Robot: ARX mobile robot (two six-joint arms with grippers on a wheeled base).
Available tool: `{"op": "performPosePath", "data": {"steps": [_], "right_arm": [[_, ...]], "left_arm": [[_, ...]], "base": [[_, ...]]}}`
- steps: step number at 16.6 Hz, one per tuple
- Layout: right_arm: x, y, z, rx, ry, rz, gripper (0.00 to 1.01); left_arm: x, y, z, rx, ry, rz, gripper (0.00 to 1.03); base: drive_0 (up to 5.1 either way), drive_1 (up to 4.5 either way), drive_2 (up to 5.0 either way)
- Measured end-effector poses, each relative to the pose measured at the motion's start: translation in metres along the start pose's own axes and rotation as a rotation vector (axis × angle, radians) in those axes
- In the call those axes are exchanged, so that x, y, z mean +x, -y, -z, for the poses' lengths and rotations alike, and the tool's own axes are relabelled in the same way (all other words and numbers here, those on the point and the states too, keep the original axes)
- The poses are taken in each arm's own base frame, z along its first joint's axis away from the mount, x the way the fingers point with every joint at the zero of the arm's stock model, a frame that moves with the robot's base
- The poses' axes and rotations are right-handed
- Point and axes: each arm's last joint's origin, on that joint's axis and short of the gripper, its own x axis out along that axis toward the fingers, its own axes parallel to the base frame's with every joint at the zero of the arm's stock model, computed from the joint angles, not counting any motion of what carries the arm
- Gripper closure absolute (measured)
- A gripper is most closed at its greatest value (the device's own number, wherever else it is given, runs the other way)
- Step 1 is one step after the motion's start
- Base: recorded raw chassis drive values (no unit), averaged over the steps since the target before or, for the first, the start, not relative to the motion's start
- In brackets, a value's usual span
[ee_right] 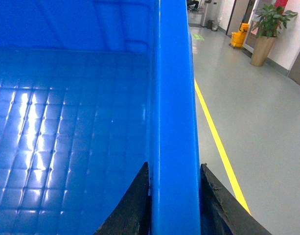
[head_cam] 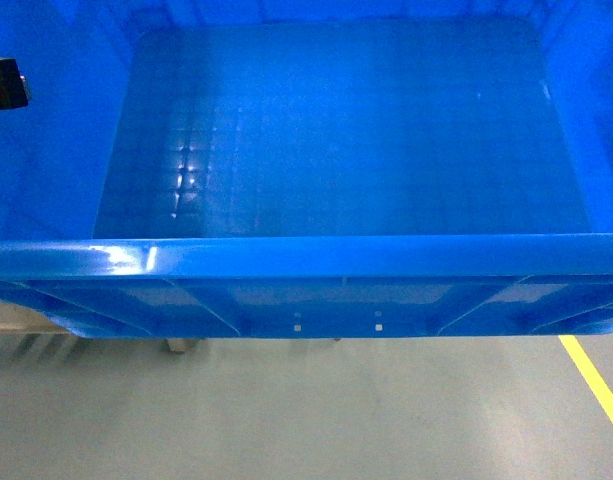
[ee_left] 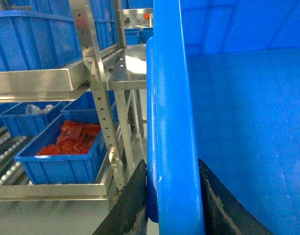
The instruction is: Place box next to blue box on left shelf
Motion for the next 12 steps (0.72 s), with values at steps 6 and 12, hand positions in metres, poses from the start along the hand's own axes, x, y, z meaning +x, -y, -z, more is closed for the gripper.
{"op": "performPosePath", "data": {"steps": [6,12], "right_arm": [[0.0001,0.0002,-0.0007,0.001,0.006,0.001,0.80],[0.0001,0.0002,-0.0003,-0.001,0.002,0.003,0.80]], "left_arm": [[0.0000,0.0002,-0.0009,-0.002,0.008,0.000,0.83],[-0.0001,0.0005,-0.0004,0.001,0.003,0.002,0.83]], "base": [[-2.4,1.28,1.3],[-4.9,2.54,2.5]]}}
